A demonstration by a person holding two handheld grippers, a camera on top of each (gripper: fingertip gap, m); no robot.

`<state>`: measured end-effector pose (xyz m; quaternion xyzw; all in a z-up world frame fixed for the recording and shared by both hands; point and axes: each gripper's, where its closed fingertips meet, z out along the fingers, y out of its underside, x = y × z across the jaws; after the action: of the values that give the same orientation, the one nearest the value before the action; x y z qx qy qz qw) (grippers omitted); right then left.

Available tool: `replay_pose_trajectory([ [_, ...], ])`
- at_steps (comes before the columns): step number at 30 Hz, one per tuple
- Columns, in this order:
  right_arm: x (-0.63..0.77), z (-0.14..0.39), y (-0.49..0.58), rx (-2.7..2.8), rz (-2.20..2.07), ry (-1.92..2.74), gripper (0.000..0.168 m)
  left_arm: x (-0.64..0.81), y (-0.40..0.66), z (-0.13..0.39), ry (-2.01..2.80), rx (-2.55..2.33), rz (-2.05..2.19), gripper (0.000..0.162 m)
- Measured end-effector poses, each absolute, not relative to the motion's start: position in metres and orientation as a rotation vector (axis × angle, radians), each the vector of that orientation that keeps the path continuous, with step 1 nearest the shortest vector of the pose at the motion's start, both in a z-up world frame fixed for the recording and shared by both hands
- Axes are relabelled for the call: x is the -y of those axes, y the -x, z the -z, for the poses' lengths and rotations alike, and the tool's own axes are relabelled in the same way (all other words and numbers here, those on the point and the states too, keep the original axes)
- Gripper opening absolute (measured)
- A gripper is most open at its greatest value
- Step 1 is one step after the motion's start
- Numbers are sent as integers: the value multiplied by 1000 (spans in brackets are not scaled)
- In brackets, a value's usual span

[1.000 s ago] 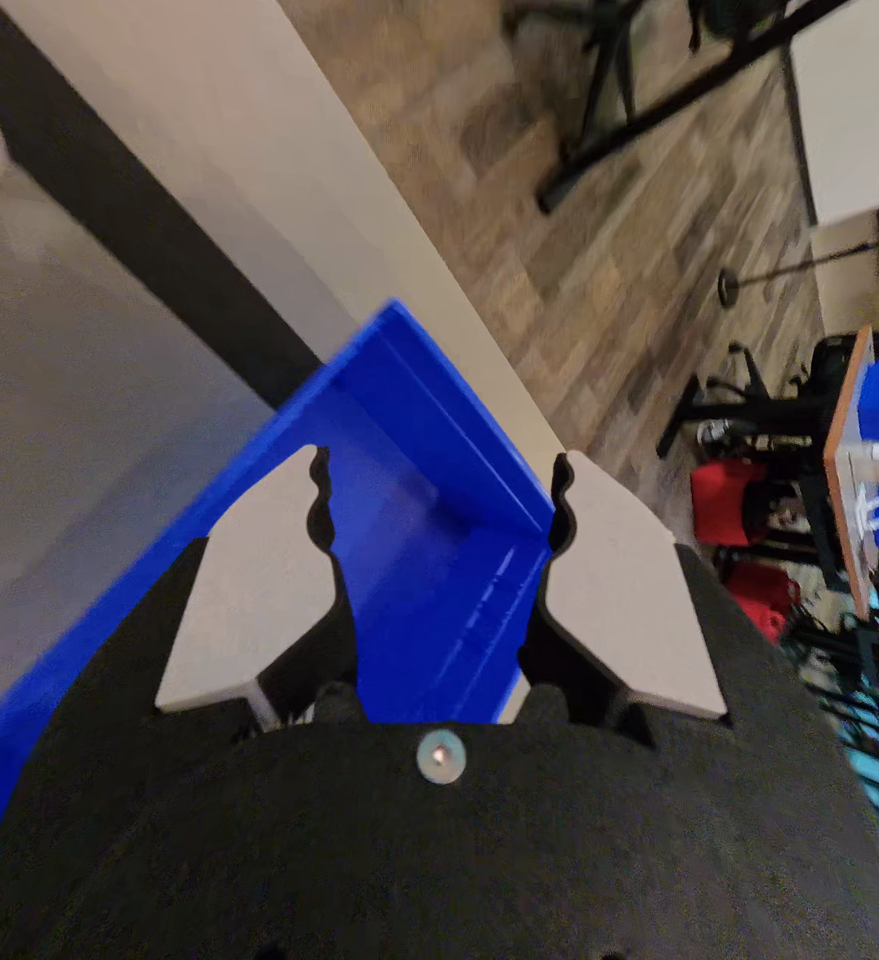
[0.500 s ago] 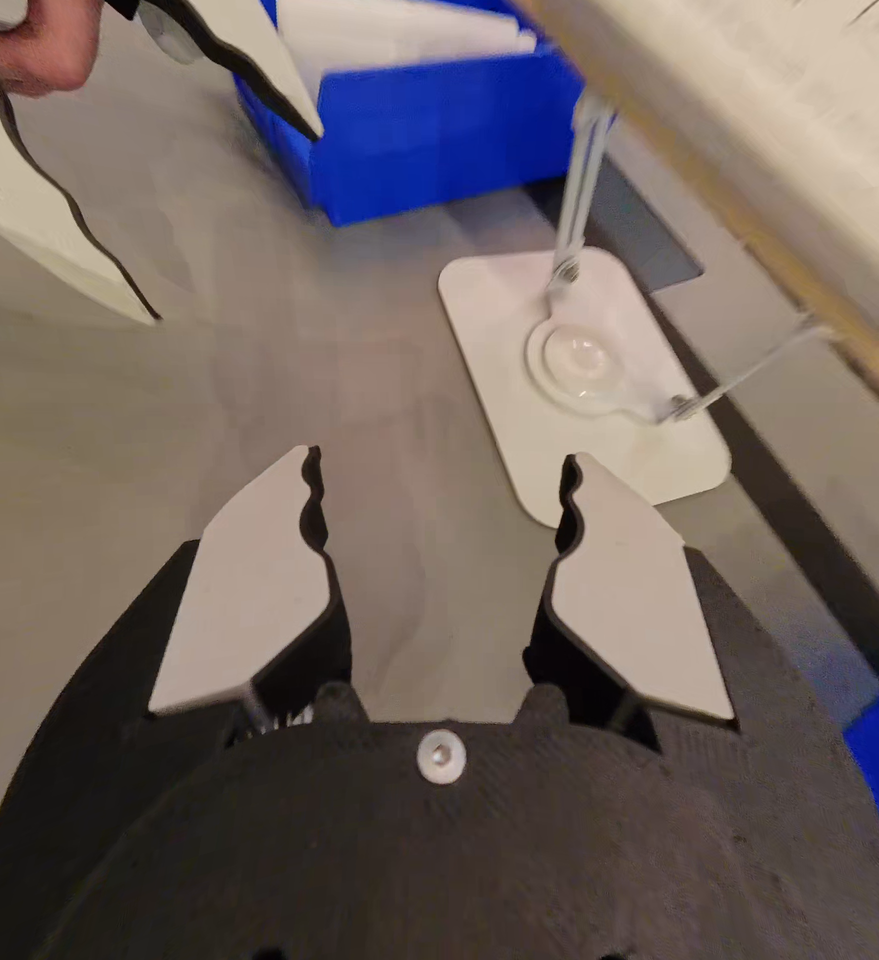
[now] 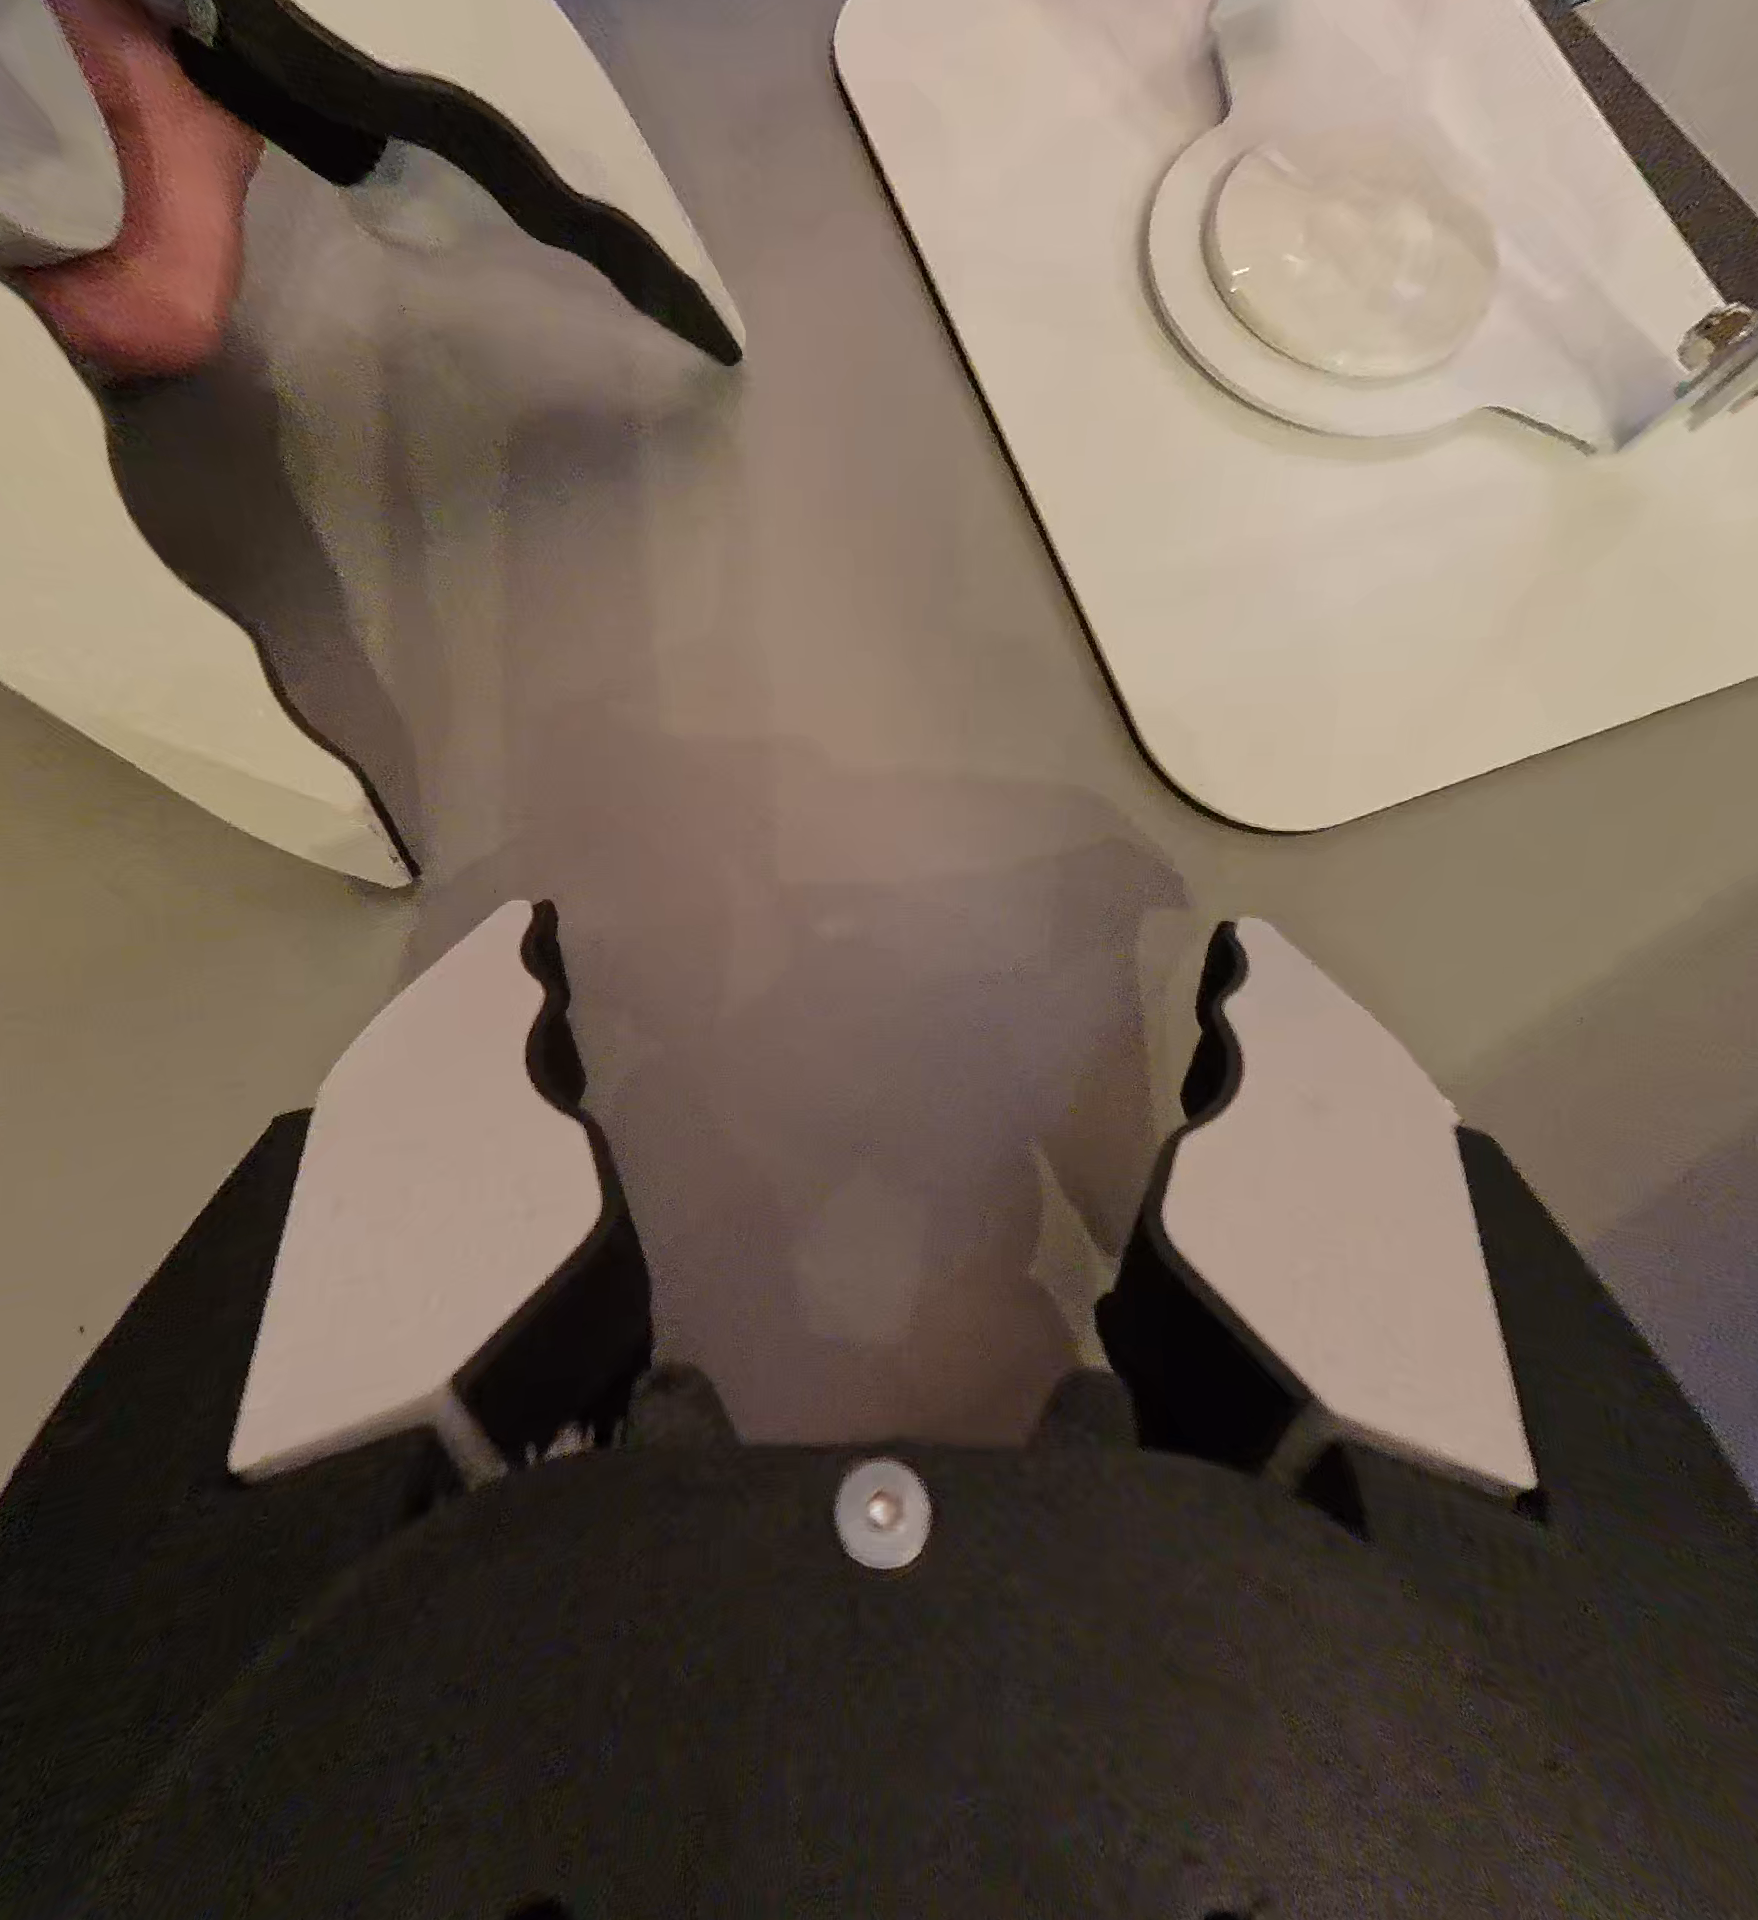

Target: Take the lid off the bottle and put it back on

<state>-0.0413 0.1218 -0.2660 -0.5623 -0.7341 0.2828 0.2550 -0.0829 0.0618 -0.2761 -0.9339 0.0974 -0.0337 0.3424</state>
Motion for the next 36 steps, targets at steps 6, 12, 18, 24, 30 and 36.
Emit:
replay_pose_trajectory([
  [6, -120, 272, 43, 2050, -770, 1517, 118, -62, 82, 276, 2423, -271, 94, 123],
  [12, -116, 275, 39, 2082, -791, 1536, 125, -62, 80, 276, 2417, -290, 103, 119],
  [18, -115, 276, 38, 2089, -789, 1528, 126, -62, 80, 276, 2417, -294, 105, 120],
  [24, -116, 275, 37, 2089, -792, 1524, 124, -61, 79, 276, 2415, -307, 111, 119],
  [30, -117, 275, 37, 2091, -797, 1518, 121, -30, 57, 264, 2417, -427, 357, 115],
  [36, -117, 275, 37, 2091, -798, 1518, 120, 22, 105, 173, 2272, -326, 284, 109],
])
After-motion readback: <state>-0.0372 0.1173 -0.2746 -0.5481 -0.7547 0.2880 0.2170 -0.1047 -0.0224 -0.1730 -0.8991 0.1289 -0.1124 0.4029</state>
